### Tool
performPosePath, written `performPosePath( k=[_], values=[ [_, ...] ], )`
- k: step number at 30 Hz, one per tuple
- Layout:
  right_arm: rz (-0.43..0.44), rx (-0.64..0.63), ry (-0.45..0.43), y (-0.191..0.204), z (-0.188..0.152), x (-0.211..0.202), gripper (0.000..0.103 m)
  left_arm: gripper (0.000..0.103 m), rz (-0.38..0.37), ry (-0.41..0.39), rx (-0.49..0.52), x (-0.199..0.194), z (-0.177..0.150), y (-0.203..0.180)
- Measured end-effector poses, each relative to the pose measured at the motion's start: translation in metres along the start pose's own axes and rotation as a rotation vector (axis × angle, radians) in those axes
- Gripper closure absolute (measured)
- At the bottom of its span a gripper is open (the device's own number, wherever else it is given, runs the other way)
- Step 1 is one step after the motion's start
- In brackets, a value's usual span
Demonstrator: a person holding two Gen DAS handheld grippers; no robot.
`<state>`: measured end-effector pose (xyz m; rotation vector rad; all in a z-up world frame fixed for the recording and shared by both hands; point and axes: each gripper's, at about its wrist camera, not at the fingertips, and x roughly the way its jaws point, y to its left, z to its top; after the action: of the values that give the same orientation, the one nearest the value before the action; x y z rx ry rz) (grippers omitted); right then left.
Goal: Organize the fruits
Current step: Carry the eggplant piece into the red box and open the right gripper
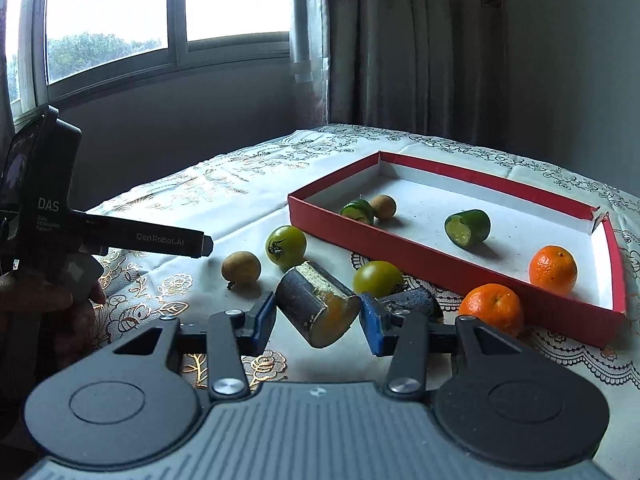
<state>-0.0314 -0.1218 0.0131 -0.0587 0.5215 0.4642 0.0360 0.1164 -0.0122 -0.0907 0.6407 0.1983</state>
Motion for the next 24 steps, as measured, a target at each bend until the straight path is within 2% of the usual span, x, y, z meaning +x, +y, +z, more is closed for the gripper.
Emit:
performPosePath(
  k=[12, 24],
  values=[
    [-0.074, 0.065, -0.118, -0.043, 0.014, -0.039, 0.058, 0.000, 0.021, 0.016, 0.021, 0.002, 0.000, -0.002],
    [-0.164, 0.138, -0.142, -0.082, 0.001, -0.059, 0.058, 0.000, 0.030, 0.019, 0.028, 0.002, 0.000, -0.003]
  ],
)
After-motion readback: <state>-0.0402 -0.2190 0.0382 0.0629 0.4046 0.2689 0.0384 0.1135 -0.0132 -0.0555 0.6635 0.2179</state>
